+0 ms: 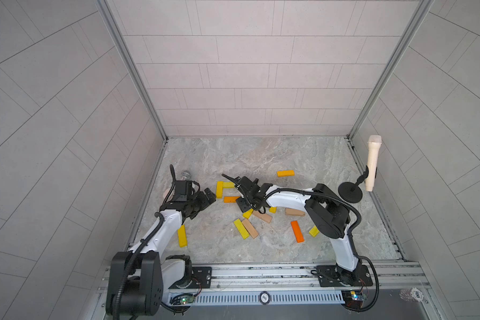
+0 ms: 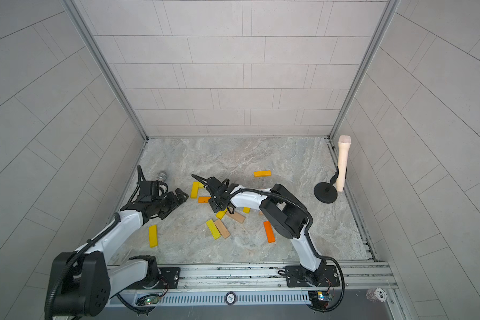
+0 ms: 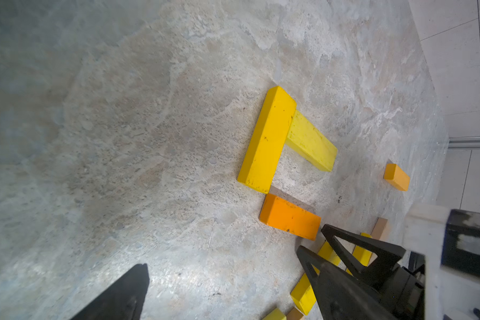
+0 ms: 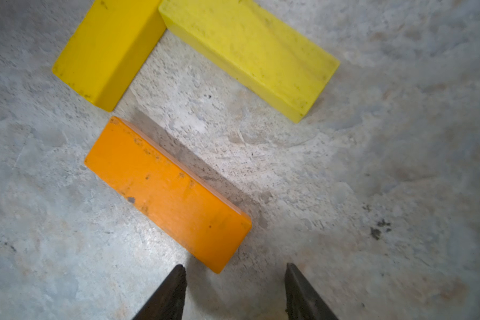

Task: Assemble the number 8 with building blocks
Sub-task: Assemble the building block at the center of the board.

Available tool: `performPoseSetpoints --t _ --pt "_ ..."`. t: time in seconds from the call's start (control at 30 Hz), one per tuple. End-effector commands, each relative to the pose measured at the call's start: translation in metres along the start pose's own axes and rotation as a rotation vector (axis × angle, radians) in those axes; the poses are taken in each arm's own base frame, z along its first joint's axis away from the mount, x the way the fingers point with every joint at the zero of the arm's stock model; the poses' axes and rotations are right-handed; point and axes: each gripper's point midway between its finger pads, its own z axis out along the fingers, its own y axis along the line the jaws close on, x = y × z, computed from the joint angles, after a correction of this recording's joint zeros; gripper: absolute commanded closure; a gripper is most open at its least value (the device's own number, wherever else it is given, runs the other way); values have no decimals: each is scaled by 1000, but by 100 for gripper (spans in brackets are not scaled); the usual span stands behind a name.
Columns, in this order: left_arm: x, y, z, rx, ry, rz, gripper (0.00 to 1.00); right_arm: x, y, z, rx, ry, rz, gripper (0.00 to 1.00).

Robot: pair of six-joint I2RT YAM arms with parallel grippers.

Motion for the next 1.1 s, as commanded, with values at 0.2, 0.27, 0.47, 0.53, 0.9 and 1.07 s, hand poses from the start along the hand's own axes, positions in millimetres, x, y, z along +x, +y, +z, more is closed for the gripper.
performPoseSetpoints --t 0.2,0.27,0.47,0.53,0.9,1.07 --pt "-20 -15 14 21 -10 35 0 16 -2 -5 14 14 94 38" --pt "-21 -16 17 21 -4 36 0 18 -4 -6 16 9 105 38" --pt "-24 -18 25 23 2 32 0 19 -1 -11 -4 -8 123 40" --pt "-26 -17 29 20 6 32 0 18 -1 -11 -10 -11 129 41" --pt "-38 -25 47 36 26 32 0 17 2 -3 0 -10 163 42" --pt "-38 -27 54 46 36 30 0 14 7 -3 48 -10 122 42"
